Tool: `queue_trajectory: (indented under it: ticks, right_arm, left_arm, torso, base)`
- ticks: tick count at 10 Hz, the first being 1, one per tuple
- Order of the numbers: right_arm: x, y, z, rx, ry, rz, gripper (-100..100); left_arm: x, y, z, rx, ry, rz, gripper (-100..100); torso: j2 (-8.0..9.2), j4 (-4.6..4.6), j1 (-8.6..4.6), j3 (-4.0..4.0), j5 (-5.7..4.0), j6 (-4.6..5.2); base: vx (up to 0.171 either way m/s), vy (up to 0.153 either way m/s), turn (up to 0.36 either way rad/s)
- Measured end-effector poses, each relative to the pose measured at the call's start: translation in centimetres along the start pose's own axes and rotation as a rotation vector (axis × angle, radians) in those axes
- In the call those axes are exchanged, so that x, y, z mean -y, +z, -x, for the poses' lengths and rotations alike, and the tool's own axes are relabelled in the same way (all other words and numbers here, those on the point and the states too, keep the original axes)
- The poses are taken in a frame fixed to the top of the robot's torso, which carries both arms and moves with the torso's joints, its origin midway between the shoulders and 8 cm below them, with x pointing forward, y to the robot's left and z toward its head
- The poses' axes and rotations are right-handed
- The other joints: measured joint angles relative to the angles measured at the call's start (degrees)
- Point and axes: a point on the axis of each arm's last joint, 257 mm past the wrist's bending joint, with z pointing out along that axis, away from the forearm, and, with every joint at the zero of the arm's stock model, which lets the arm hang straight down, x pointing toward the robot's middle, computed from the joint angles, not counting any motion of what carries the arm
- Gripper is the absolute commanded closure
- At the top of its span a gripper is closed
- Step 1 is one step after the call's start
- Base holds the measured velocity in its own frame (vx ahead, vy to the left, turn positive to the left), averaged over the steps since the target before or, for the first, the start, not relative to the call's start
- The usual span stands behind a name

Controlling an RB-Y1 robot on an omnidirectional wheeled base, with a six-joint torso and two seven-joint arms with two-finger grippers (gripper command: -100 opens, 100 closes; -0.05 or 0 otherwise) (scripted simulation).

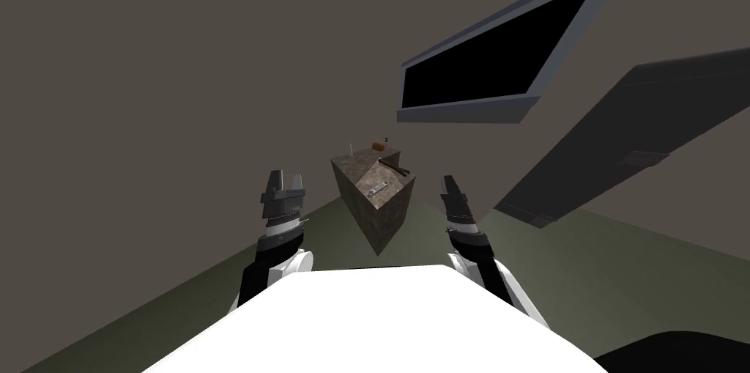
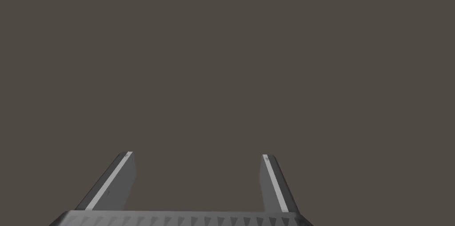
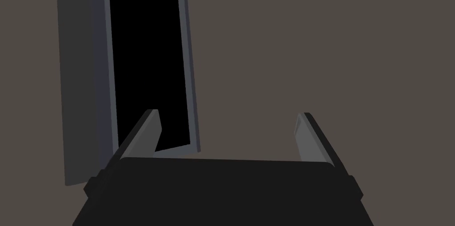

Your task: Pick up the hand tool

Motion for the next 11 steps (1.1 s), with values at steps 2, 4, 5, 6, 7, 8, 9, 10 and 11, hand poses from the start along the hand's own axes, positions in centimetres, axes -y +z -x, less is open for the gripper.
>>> queue_trajectory:
  ticks: [2, 4, 5, 6, 7, 8, 9, 10, 11]
  right_arm:
    - [1.7, -2.0, -0.2, -0.090, -0.112, -0.045, -100]
    - [3.7, -4.2, -0.7, -0.167, -0.212, -0.089, -100]
    - [4.6, -5.4, -0.7, -0.206, -0.260, -0.113, -100]
    - [5.6, -6.7, -0.3, -0.258, -0.326, -0.135, -100]
    - [6.3, -7.5, -0.2, -0.286, -0.359, -0.154, -100]
    - [7.1, -8.9, -0.1, -0.329, -0.410, -0.175, -100]
    - [7.6, -9.9, 0.3, -0.356, -0.440, -0.192, -100]
    - [8.2, -11.3, 0.6, -0.402, -0.488, -0.212, -100]
    - [9.5, -13.2, 1.0, -0.464, -0.556, -0.237, -100]
  left_arm:
    - [0.0, 0.0, 0.0, 0.000, 0.000, 0.000, 0]
    - [0.0, 0.0, 0.0, 0.000, 0.000, 0.000, 0]
    - [0.0, 0.0, 0.0, 0.000, 0.000, 0.000, 0]
    - [0.0, 0.0, 0.0, 0.000, 0.000, 0.000, 0]
    - [0.0, 0.0, 0.0, 0.000, 0.000, 0.000, 0]
    - [0.0, 0.0, 0.0, 0.000, 0.000, 0.000, 0]
    - [0.0, 0.0, 0.0, 0.000, 0.000, 0.000, 0]
    - [0.0, 0.0, 0.0, 0.000, 0.000, 0.000, 0]
    - [0.0, 0.0, 0.0, 0.000, 0.000, 0.000, 0]
  torso:
    - [-0.11, -0.02, 0.33, -0.06, 0.07, 0.00]
    - [-0.30, -0.07, 0.30, -0.17, 0.09, 0.01]
    - [-0.22, -0.05, 0.24, -0.13, 0.06, -0.01]
    - [-0.21, -0.04, 0.44, -0.12, 0.10, -0.01]
    - [-0.16, -0.03, 0.33, -0.09, 0.09, 0.01]
    - [-0.13, -0.03, 0.47, -0.07, 0.11, 0.00]
    - [-0.06, -0.01, 0.30, -0.04, 0.10, 0.01]
    - [-0.20, -0.03, 0.29, -0.11, 0.08, -0.01]
    - [-0.34, -0.07, 0.67, -0.19, 0.15, -0.01]
  base:
    - [0.095, 0.251, 0.126]
    - [0.098, 0.181, 0.050]
    - [0.088, 0.253, 0.172]
    - [0.074, 0.201, 0.035]
    - [0.071, 0.247, 0.097]
    - [0.055, 0.192, 0.040]
    - [0.110, 0.192, 0.124]
    - [0.149, 0.322, 0.165]
    - [0.125, 0.236, 0.040]
